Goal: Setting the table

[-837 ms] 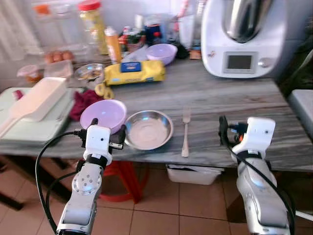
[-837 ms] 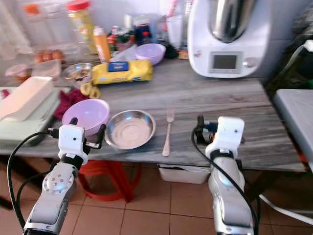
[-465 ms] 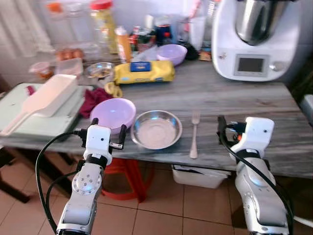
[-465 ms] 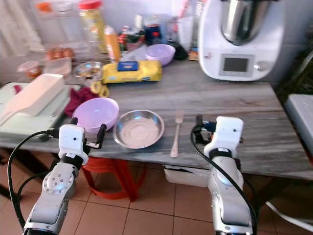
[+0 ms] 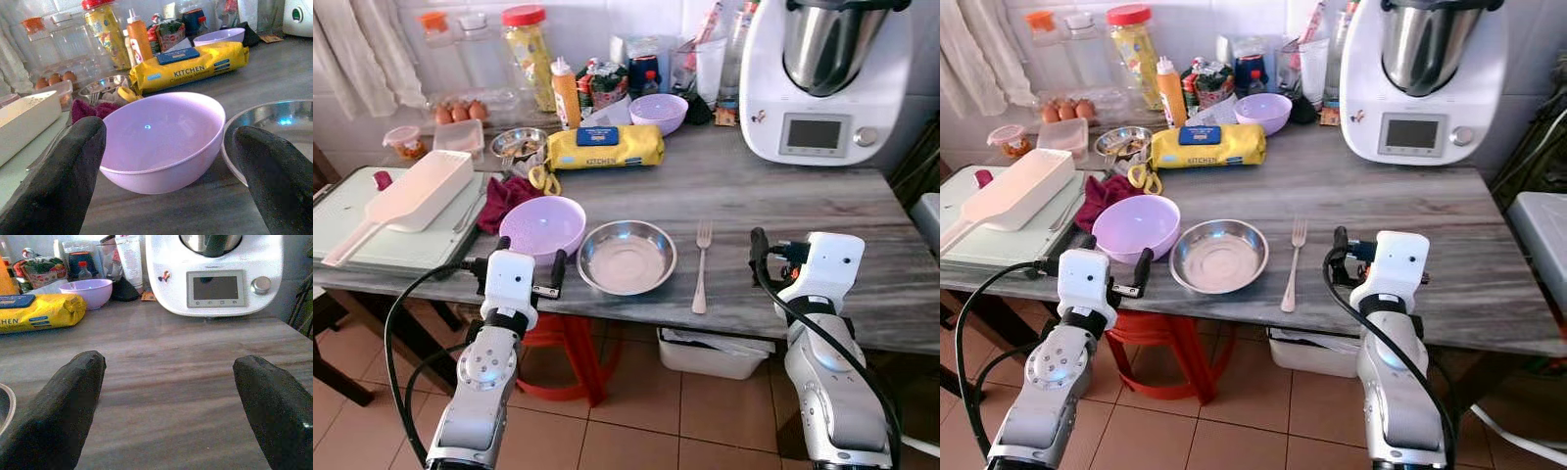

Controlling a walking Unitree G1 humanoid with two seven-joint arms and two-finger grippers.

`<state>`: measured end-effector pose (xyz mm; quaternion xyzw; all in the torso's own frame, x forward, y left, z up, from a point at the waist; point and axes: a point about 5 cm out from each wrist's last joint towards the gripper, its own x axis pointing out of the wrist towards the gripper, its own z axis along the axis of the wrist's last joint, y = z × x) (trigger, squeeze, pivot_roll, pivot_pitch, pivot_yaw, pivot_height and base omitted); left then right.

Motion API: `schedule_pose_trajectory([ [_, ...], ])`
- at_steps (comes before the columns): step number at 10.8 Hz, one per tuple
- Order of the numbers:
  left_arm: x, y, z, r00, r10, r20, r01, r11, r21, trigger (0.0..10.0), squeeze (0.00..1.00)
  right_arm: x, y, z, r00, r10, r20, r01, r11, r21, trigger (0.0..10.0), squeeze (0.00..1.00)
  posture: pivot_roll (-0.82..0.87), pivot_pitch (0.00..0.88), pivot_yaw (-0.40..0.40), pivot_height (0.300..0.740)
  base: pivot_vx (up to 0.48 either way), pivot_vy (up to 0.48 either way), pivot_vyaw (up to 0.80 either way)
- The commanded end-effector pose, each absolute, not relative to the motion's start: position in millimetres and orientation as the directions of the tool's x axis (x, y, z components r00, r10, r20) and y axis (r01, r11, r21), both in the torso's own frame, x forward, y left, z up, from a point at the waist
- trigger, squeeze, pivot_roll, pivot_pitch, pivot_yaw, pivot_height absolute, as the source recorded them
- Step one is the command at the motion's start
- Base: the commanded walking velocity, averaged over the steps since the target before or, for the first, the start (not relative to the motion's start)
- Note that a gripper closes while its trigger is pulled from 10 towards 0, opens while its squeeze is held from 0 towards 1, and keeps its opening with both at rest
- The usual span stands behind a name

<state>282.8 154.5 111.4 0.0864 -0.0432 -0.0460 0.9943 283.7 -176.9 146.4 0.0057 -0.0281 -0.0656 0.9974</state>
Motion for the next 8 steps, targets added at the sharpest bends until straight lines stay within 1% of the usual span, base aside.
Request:
schedule_pose_trajectory([
  [1, 283.2, 158.6, 111.2, 0.993, -0.095, 0.071, 0.079, 0.977, 0.197, 10.0, 0.0, 285.1, -175.0, 147.0, 0.99, -0.133, 0.047, 0.131, 0.99, 0.042, 10.0, 0.25, -0.05, 0.0, 0.081, 0.74, -0.247, 0.0, 0.0],
  [2, 284.1, 158.9, 111.7, 0.993, -0.093, 0.072, 0.077, 0.977, 0.198, 10.0, 0.0, 286.2, -175.0, 147.0, 0.99, -0.136, 0.045, 0.134, 0.99, 0.05, 10.0, 0.26, -0.05, 0.0, 0.082, 0.74, -0.251, 0.0, 0.0],
  [5, 284.1, 158.9, 112.1, 0.993, -0.096, 0.072, 0.079, 0.977, 0.199, 10.0, 0.0, 287.4, -175.6, 146.8, 0.989, -0.139, 0.043, 0.137, 0.989, 0.055, 10.0, 0.25, -0.05, 0.0, 0.084, 0.74, -0.385, 0.0, 0.0],
  [6, 283.7, 158.7, 111.9, 0.993, -0.097, 0.072, 0.081, 0.976, 0.2, 10.0, 0.0, 287.2, -175.6, 146.4, 0.989, -0.14, 0.041, 0.137, 0.989, 0.058, 10.0, 0.25, -0.05, 0.0, 0.085, 0.74, 0.27, 0.0, 0.0],
  [8, 283.4, 158.8, 111.5, 0.992, -0.103, 0.071, 0.087, 0.975, 0.203, 10.0, 0.0, 288.1, -176.6, 145.3, 0.989, -0.146, 0.035, 0.143, 0.988, 0.065, 10.0, 0.25, -0.05, 0.0, 0.084, 0.74, -0.386, 0.0, 0.0],
])
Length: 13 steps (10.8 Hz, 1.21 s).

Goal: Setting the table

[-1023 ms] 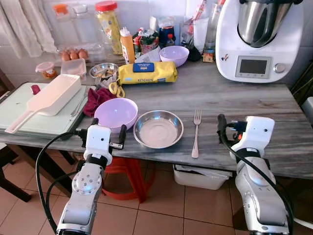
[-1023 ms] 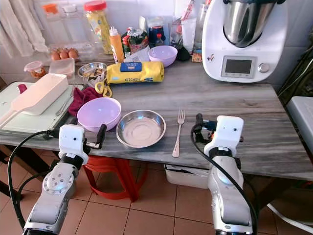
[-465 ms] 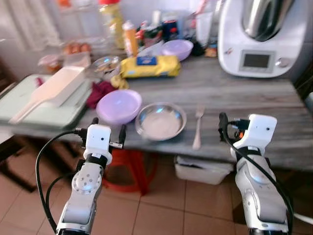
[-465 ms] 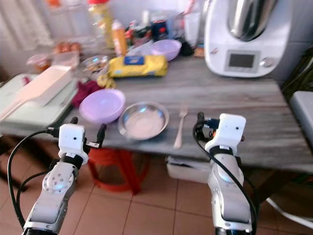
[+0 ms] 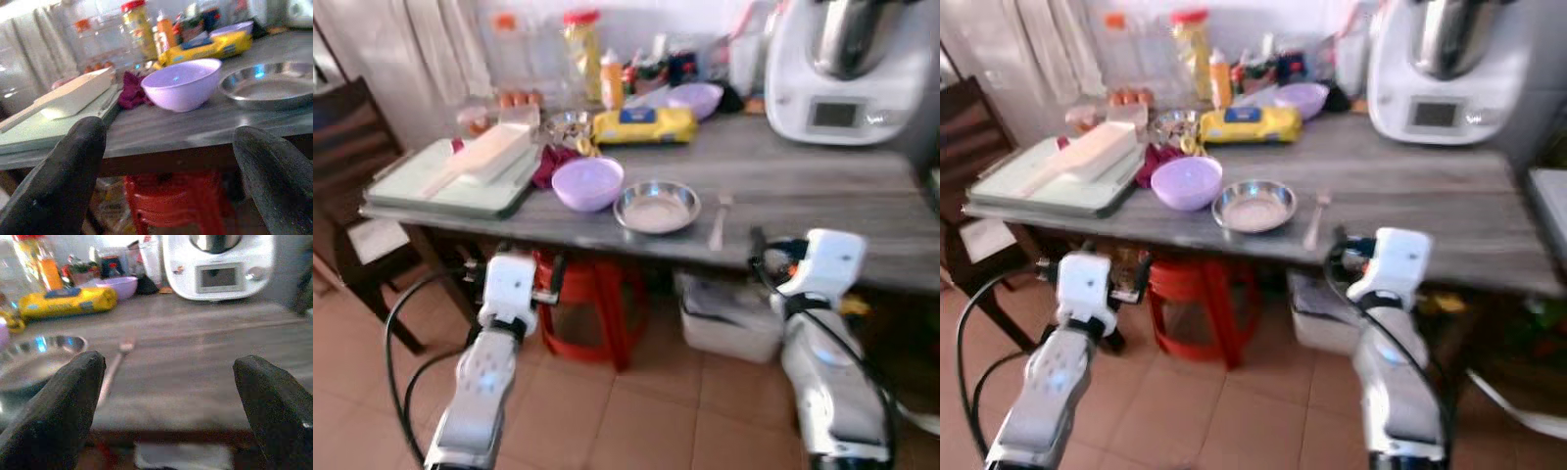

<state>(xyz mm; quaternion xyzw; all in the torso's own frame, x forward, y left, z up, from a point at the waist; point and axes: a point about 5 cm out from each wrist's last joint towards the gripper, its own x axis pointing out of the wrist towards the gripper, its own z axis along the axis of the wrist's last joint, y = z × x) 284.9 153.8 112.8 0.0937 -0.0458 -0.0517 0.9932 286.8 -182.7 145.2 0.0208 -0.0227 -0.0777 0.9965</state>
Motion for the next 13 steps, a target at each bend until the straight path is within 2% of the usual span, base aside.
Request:
schedule_pose_trajectory([
  [1, 284.7, 159.6, 110.8, 0.992, -0.108, 0.069, 0.091, 0.974, 0.208, 10.0, 0.0, 289.5, -177.0, 146.8, 0.989, -0.144, 0.042, 0.141, 0.988, 0.055, 10.0, 0.25, -0.05, 0.0, 0.086, 0.74, -0.386, 0.0, 0.0],
  [4, 285.1, 159.9, 111.3, 0.99, -0.118, 0.07, 0.101, 0.972, 0.212, 10.0, 0.0, 291.4, -177.3, 145.9, 0.988, -0.152, 0.038, 0.15, 0.987, 0.065, 10.0, 0.25, -0.04, 0.0, 0.087, 0.74, -0.376, 0.0, 0.0],
  [6, 284.6, 160.0, 111.5, 0.99, -0.124, 0.073, 0.106, 0.971, 0.214, 10.0, 0.0, 292.2, -174.7, 144.5, 0.99, -0.139, 0.033, 0.136, 0.988, 0.067, 10.0, 0.0, -0.04, 0.0, 0.087, 0.74, -0.343, 0.0, 0.0],
  [10, 281.6, 148.1, 116.8, 0.966, -0.238, 0.105, 0.222, 0.964, 0.147, 10.0, 0.0, 295.0, -174.5, 140.3, 0.99, -0.142, 0.004, 0.142, 0.989, 0.049, 10.0, 0.0, -0.04, 0.0, 0.086, 0.74, 0.0, 0.0, 0.0],
  [13, 281.9, 139.0, 120.0, 0.952, -0.285, 0.116, 0.272, 0.955, 0.115, 10.0, 0.0, 293.7, -173.0, 137.6, 0.992, -0.126, -0.011, 0.126, 0.987, 0.097, 10.0, 0.0, -0.04, 0.0, 0.087, 0.74, 0.0, 0.0, 0.0],
])
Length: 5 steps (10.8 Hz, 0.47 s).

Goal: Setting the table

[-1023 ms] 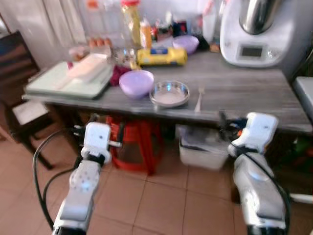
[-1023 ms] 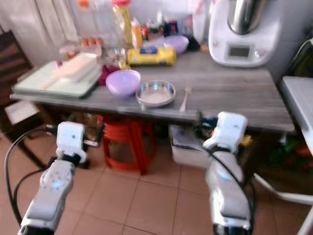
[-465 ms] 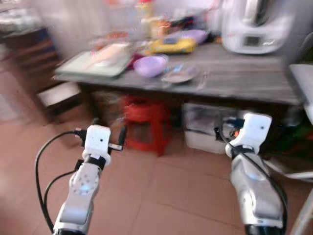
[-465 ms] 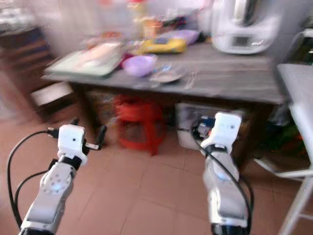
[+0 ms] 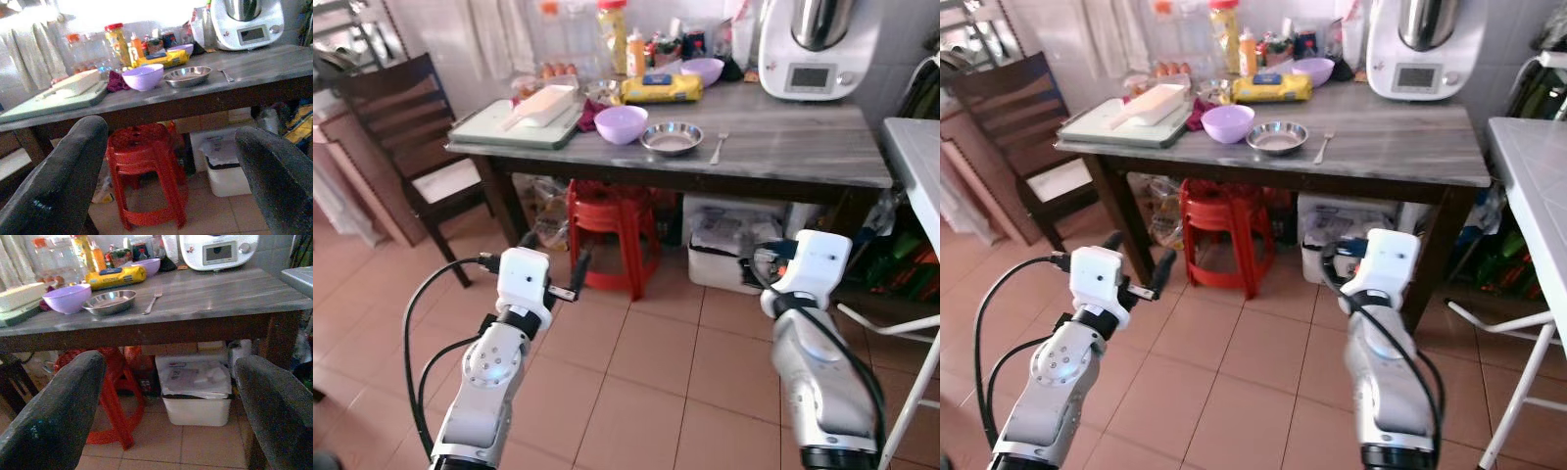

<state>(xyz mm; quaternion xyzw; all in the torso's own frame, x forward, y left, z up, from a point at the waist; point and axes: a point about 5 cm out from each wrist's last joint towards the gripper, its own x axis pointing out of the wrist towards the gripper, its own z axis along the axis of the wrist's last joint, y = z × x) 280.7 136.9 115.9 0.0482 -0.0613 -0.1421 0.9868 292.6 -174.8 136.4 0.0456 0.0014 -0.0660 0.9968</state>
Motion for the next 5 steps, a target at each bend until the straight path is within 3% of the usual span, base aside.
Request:
schedule_pose_trajectory([
  [1, 281.0, 138.3, 119.9, 0.95, -0.291, 0.116, 0.279, 0.954, 0.11, 10.0, 0.0, 293.4, -173.4, 137.3, 0.992, -0.126, -0.012, 0.127, 0.988, 0.093, 10.0, 0.0, -0.04, 0.0, 0.087, 0.74, 0.0, 0.0, 0.0],
  [5, 280.1, 135.5, 118.5, 0.94, -0.324, 0.108, 0.316, 0.945, 0.085, 10.0, 0.0, 291.3, -173.2, 137.1, 0.993, -0.112, 0.021, 0.112, 0.994, 0.002, 10.0, 0.0, -0.05, 0.0, 0.089, 0.74, 0.0, -0.331, 0.0],
])
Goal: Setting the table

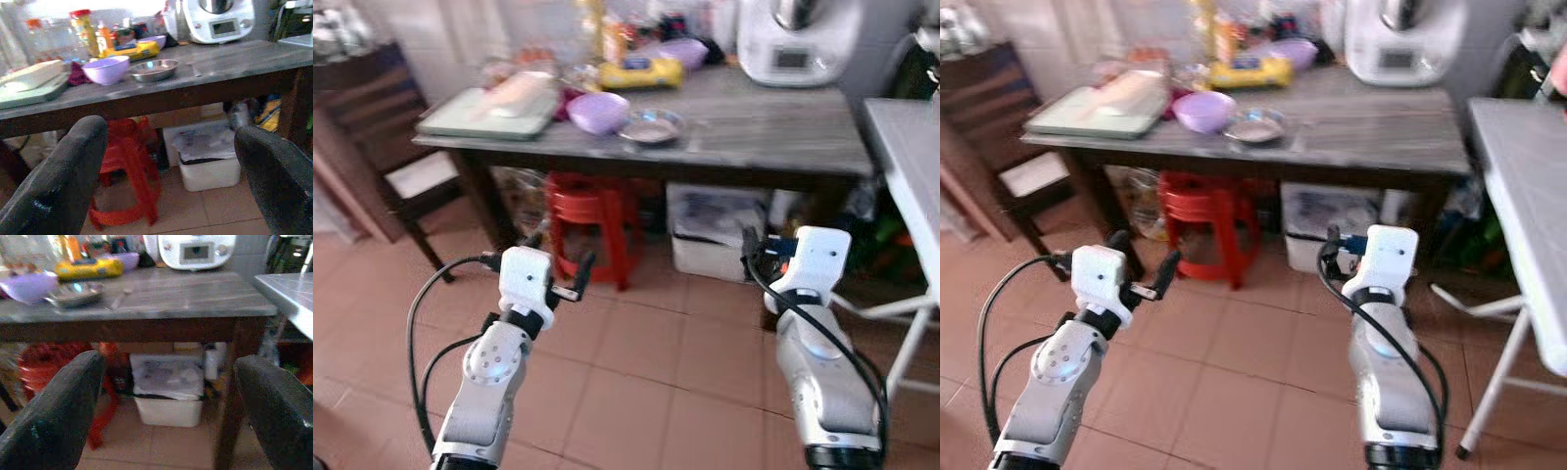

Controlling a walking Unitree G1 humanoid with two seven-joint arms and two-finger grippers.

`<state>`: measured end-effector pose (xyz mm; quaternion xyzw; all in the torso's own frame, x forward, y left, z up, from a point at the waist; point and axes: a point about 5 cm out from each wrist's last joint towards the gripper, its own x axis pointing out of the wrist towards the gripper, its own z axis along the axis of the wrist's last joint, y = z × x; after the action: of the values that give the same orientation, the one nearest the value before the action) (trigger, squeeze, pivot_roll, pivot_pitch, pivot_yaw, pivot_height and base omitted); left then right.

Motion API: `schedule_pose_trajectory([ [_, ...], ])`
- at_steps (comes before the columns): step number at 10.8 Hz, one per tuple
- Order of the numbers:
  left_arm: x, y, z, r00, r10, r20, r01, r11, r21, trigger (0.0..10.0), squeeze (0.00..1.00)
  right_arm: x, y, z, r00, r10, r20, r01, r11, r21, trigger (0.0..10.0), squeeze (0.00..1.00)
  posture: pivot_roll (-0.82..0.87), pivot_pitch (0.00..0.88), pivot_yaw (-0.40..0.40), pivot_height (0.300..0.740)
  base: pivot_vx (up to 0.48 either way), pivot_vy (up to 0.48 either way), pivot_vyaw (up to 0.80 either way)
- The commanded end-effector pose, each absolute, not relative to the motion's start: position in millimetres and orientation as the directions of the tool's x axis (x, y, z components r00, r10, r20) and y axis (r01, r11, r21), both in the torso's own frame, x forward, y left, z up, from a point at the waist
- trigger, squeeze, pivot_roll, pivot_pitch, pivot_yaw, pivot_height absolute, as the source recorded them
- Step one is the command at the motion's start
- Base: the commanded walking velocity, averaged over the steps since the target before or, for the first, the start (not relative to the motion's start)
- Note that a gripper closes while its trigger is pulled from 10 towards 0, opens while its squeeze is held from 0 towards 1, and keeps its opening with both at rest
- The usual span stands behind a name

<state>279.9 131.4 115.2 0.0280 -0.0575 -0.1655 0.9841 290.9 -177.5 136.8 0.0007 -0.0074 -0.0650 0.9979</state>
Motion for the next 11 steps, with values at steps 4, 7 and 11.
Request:
schedule_pose_trajectory([
  [4, 281.7, 135.4, 117.3, 0.935, -0.338, 0.104, 0.331, 0.94, 0.083, 10.0, 0.0, 291.3, -170.8, 137.5, 0.995, -0.104, 0.009, 0.104, 0.994, 0.026, 10.0, 0.0, -0.05, 0.0, 0.085, 0.74, 0.0, -0.35, 0.0],
  [7, 281.3, 134.5, 116.3, 0.936, -0.337, 0.103, 0.33, 0.94, 0.081, 10.0, 0.0, 293.1, -170.5, 136.7, 0.995, -0.101, -0.004, 0.101, 0.994, 0.051, 10.0, 0.0, -0.05, 0.0, 0.08, 0.74, 0.0, -0.346, -0.49],
  [11, 281.1, 136.0, 116.4, 0.936, -0.336, 0.103, 0.329, 0.941, 0.082, 10.0, 0.0, 294.2, -169.5, 135.8, 0.995, -0.098, -0.003, 0.098, 0.993, 0.058, 10.0, 0.0, -0.04, 0.0, 0.081, 0.74, 0.0, -0.348, -0.11],
])
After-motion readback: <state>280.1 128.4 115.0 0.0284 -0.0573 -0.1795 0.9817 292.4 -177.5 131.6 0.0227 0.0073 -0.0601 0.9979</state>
